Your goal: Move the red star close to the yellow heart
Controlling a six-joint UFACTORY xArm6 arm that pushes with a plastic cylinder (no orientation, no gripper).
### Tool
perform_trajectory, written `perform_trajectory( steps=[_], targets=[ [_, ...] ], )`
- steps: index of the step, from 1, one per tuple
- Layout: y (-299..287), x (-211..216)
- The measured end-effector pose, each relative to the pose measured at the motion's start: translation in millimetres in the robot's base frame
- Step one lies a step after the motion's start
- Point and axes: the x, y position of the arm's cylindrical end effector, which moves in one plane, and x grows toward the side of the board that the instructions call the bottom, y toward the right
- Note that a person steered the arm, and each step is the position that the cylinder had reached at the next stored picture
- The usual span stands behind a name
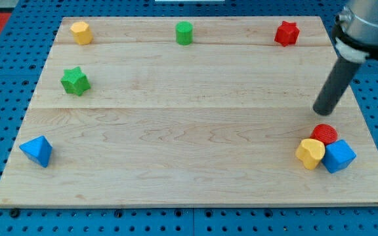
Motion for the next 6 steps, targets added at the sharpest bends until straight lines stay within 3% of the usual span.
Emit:
perform_trajectory(
  steps=[2, 3, 4, 5, 6],
  targets=[
    [-2, -133],
    [-10, -160],
    [4, -111],
    [46, -148],
    [36, -219]
  ],
)
